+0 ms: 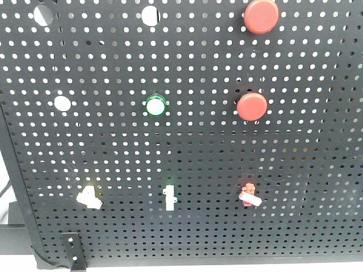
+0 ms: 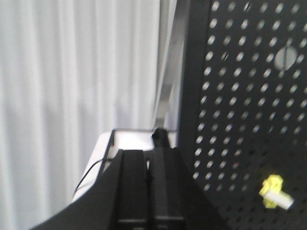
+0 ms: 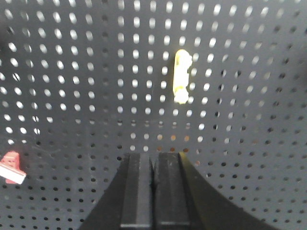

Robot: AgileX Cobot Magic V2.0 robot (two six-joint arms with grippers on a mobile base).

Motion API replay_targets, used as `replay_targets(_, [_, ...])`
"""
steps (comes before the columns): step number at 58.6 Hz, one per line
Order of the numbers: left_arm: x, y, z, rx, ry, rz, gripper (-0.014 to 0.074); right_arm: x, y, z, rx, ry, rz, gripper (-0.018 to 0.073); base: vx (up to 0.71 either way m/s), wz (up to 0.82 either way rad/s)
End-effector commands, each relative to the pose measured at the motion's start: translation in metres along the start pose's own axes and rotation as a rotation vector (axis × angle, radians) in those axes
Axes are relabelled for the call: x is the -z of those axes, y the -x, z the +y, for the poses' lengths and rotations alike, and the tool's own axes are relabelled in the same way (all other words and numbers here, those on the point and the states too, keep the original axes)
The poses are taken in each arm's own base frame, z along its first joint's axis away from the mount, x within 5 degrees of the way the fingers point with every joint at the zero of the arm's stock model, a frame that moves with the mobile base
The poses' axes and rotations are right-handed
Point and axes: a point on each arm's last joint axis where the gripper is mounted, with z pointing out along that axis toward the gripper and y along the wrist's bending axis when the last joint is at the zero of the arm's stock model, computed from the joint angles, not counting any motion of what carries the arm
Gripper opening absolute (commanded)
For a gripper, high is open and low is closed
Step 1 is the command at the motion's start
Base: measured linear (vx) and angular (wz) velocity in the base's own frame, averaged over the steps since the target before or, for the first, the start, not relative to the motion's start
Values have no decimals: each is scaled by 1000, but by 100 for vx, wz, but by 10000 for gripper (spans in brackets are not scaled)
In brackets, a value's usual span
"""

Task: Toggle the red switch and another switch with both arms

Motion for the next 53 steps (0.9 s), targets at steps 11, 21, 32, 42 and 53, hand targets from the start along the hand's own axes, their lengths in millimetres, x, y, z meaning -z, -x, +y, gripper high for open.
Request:
replay_targets(11, [-31,10,-20,46,-159,-79,2,-1,18,-4,-1,-34,-108,29,0,0])
replay_targets(21, [-53,2,-40,44,-284,-88,2,-1,18,-4,-1,-34,-108,29,0,0])
replay_targets(32, [-76,-13,-61,53,-373,-66,2,-1,18,-4,-2,-34,-108,29,0,0])
replay_targets(42, [-93,-26,-72,57,-410,-52,2,-1,18,-4,-2,-34,-108,29,0,0])
replay_targets(53, [-109,-41,-79,21,-426,-57,2,-1,18,-4,-2,-34,-109,29,0,0])
